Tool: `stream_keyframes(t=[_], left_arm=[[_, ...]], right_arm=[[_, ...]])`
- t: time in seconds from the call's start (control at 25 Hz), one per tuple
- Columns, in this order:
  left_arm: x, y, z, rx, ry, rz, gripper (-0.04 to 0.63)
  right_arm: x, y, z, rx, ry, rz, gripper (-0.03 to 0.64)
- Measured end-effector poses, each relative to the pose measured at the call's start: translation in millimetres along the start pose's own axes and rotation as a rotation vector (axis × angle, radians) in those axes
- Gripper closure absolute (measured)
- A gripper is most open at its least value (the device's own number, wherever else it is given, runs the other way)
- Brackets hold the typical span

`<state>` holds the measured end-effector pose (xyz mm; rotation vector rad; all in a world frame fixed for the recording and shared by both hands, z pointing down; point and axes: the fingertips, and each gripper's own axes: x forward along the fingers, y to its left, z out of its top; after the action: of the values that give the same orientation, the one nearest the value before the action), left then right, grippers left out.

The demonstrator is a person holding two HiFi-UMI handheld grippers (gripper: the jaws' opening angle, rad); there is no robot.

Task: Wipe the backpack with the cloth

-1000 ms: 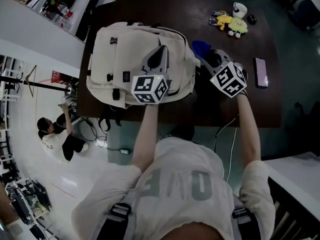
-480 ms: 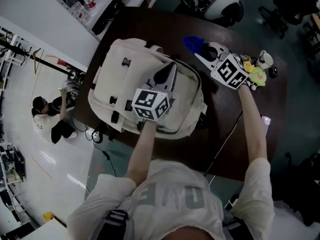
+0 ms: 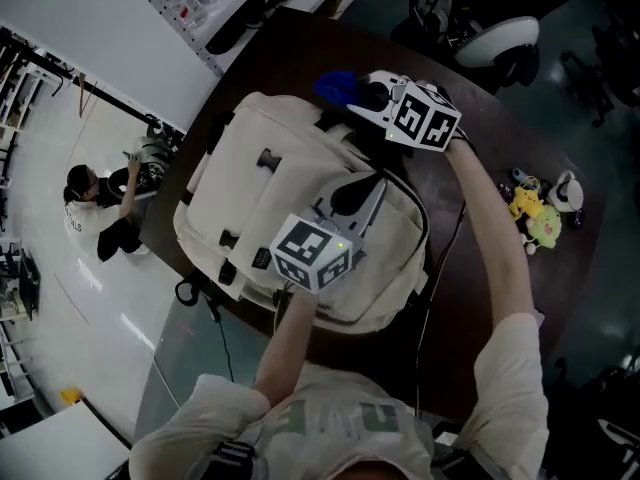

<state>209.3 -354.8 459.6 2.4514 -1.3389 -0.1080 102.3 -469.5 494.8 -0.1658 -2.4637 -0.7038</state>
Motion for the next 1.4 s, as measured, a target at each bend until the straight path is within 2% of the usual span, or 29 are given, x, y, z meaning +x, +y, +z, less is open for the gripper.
stream_keyframes(t=[0.2, 0.44, 0.8, 1.0, 1.4], left_arm=[[-0.4, -1.4, -1.0, -0.010, 0.000, -0.006, 0.591], [-2.9, 5.9, 5.2, -0.084, -0.042, -0.030, 0.591], [-0.4, 8.1, 2.6, -0.081, -0.033, -0.014, 0.591], [-3.0, 12.5, 5.0, -0.126, -0.051, -0.020, 0.591], [-2.4, 10.9, 3.1, -0.096, -0.044, -0.006, 0.591]], right_arm=[[70.4, -19.1, 19.0, -0.041, -0.064, 0.096, 0.578], [101.4, 6.8, 29.4, -0.196, -0.066, 0.250, 0.580], [84.3, 31.4, 10.2, -0.255, -0.013, 0.316, 0.580], [66.7, 53.4, -6.4, -0.216, 0.005, 0.327, 0.580], [27.3, 87.3, -25.6, -0.146, 0.027, 0.315, 0.580]])
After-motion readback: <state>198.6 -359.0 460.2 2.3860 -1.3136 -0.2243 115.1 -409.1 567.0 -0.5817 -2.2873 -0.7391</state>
